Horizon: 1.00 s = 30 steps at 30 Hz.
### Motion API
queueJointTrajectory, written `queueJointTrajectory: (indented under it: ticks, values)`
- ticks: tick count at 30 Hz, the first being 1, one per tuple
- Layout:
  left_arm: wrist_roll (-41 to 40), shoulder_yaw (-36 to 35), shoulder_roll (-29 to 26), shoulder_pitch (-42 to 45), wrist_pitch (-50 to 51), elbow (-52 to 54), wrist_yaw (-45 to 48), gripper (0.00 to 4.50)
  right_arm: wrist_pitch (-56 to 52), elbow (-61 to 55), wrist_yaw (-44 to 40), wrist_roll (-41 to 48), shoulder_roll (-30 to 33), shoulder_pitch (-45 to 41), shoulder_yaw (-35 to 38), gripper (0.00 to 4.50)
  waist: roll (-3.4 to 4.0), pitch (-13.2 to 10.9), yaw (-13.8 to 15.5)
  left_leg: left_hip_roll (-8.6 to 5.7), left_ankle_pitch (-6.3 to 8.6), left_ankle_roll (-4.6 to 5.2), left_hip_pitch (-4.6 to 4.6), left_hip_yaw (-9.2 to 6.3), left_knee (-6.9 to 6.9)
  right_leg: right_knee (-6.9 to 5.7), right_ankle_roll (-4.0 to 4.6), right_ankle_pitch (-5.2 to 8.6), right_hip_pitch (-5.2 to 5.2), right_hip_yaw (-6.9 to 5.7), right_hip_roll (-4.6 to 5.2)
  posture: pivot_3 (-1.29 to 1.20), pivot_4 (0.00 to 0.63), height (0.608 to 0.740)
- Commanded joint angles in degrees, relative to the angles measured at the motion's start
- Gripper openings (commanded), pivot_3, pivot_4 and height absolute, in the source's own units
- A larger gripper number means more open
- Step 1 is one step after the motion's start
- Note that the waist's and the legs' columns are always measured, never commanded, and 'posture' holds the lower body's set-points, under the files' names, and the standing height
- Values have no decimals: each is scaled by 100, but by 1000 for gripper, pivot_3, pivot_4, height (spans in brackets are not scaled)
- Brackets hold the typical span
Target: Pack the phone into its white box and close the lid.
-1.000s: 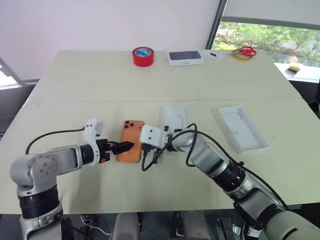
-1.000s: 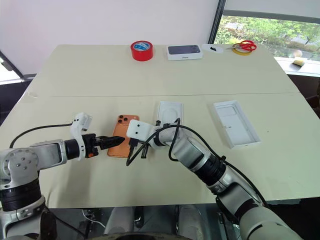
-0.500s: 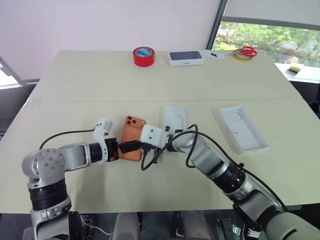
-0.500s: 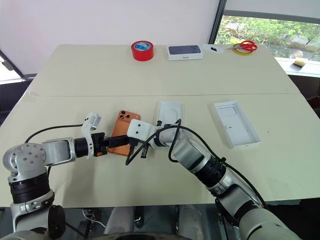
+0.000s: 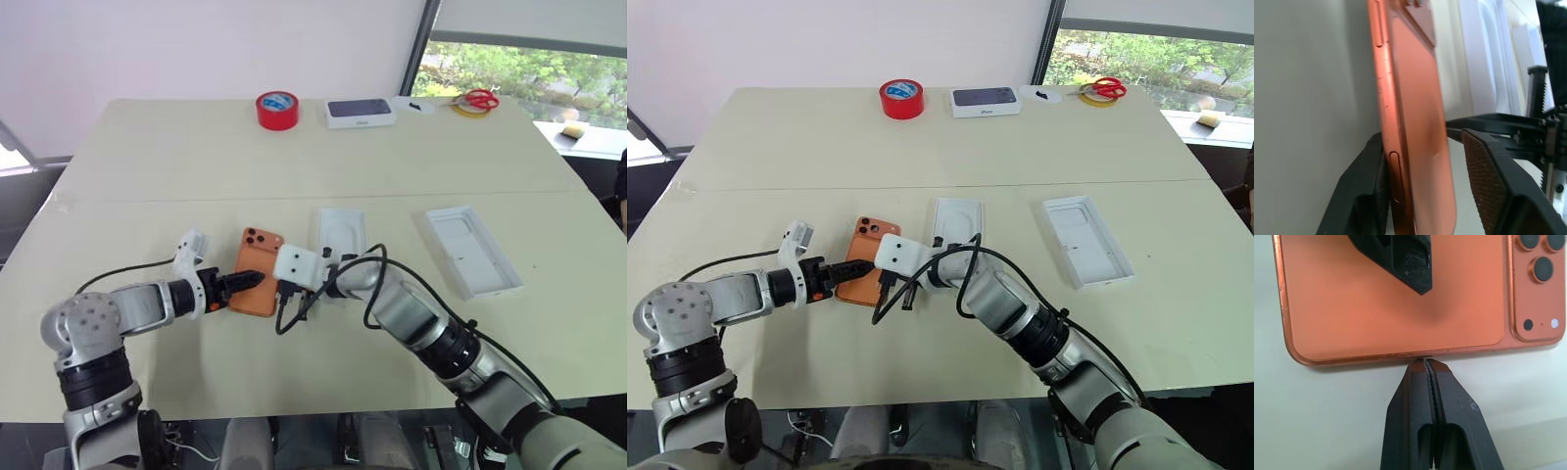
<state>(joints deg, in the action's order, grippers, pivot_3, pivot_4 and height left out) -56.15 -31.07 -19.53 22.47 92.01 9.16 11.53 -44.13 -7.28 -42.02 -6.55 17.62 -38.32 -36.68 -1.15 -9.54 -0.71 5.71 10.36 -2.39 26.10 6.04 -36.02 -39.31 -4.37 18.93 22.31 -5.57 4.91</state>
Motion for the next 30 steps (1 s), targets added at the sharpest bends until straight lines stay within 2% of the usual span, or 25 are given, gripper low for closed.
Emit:
queueJointTrajectory:
  ticks: [1,3,7,11,15,17,23,30]
  values:
    - [-341,-296,70,31,49,60,-109,810,-65,-453,34,68,77,-24,413,0,-1,-1,5,0,0,0,1,0,0,0,0,0,1,0,0,0,150,730]
    - [-500,-388,116,39,49,33,-217,25,-35,-690,25,158,149,16,627,0,-1,0,0,0,0,0,4,-1,-1,0,0,0,1,0,1,0,150,730]
    - [-830,-781,437,329,49,-25,-502,25,256,-1430,70,647,263,468,1577,0,-3,-1,8,0,0,0,4,-2,4,2,0,0,3,0,0,0,150,730]
    - [-1199,-1103,931,739,4,-99,-891,25,217,-1999,-278,1228,755,978,2478,0,-14,-8,77,-2,1,1,17,-6,-4,8,-1,0,3,-7,1,0,150,730]
    - [-963,-741,1780,1185,-379,-215,-1544,25,-437,-2449,-499,2430,1054,1397,4074,0,-17,-10,160,-7,3,5,19,-7,-9,12,-2,-1,-1,-7,3,0,150,730]
    - [-883,-637,2134,1332,-563,-359,-1795,25,-664,-2618,-461,2796,1165,1549,4542,0,-19,-11,157,-10,4,7,20,-8,-10,15,-2,-1,-3,-7,6,0,150,730]
    - [-339,246,2734,1504,-1195,-904,-1853,25,-449,-2936,-429,2749,2070,2784,5013,0,-19,-11,136,-9,3,6,18,-8,1,17,-2,0,3,-7,-1,0,150,730]
    - [76,849,2844,1641,-1715,-1450,-1624,25,-161,-3155,-190,2810,2284,3592,5323,0,-18,-11,147,-9,3,6,18,-9,-2,17,-3,0,4,-6,-2,0,150,730]
